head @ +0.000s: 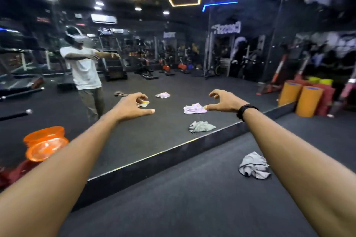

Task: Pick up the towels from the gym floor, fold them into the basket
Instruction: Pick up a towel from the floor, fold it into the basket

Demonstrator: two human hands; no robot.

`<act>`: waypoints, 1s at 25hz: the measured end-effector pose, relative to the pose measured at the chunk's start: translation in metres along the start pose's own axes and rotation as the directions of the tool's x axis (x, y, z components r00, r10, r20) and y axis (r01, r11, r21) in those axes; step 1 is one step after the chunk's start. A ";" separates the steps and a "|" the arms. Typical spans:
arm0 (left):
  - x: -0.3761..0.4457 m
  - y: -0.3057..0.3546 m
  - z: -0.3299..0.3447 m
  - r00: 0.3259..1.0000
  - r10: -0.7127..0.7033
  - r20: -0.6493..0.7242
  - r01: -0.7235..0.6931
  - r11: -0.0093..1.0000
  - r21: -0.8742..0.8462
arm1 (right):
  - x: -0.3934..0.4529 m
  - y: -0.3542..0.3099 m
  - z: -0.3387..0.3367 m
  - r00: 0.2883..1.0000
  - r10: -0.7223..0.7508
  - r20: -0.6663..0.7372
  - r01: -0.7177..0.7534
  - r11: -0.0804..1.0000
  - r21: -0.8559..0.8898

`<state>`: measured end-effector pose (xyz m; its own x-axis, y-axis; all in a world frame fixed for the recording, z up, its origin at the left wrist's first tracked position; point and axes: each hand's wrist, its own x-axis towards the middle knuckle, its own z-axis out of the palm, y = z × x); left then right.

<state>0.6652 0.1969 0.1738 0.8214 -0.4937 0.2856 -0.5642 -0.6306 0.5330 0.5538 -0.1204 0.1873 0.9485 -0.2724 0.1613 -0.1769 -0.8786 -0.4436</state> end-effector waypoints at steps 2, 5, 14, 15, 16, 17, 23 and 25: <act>0.033 0.002 0.015 0.998 0.052 0.030 -0.051 0.998 -0.034 | 0.007 0.021 -0.012 0.997 0.069 -0.040 -0.070 0.997 -0.025; 0.089 0.009 0.033 0.990 0.129 0.056 -0.124 0.989 -0.080 | 0.018 0.049 -0.031 0.980 0.179 -0.086 -0.183 0.982 -0.038; 0.200 0.053 0.118 0.927 0.295 0.230 -0.240 0.942 -0.236 | 0.029 0.118 -0.053 0.909 0.370 -0.193 -0.390 0.918 -0.078; 0.213 0.064 0.134 0.914 0.320 0.249 -0.257 0.932 -0.255 | 0.028 0.133 -0.057 0.896 0.395 -0.204 -0.416 0.907 -0.071; 0.225 0.074 0.149 0.905 0.334 0.265 -0.264 0.927 -0.266 | 0.028 0.147 -0.062 0.883 0.418 -0.214 -0.439 0.896 -0.062; 0.237 0.084 0.163 0.897 0.344 0.277 -0.270 0.923 -0.273 | 0.029 0.160 -0.067 0.873 0.432 -0.226 -0.455 0.889 -0.057; 0.321 0.152 0.257 0.849 0.419 0.322 -0.331 0.897 -0.293 | 0.055 0.271 -0.098 0.814 0.511 -0.276 -0.532 0.846 -0.004; 0.357 0.182 0.289 0.839 0.438 0.324 -0.346 0.888 -0.304 | 0.073 0.317 -0.117 0.797 0.530 -0.291 -0.550 0.835 0.014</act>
<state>0.8320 -0.2670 0.1422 0.4149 -0.8841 0.2152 -0.7601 -0.2067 0.6161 0.5367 -0.4643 0.1618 0.5855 -0.7967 0.1500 -0.6661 -0.5782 -0.4712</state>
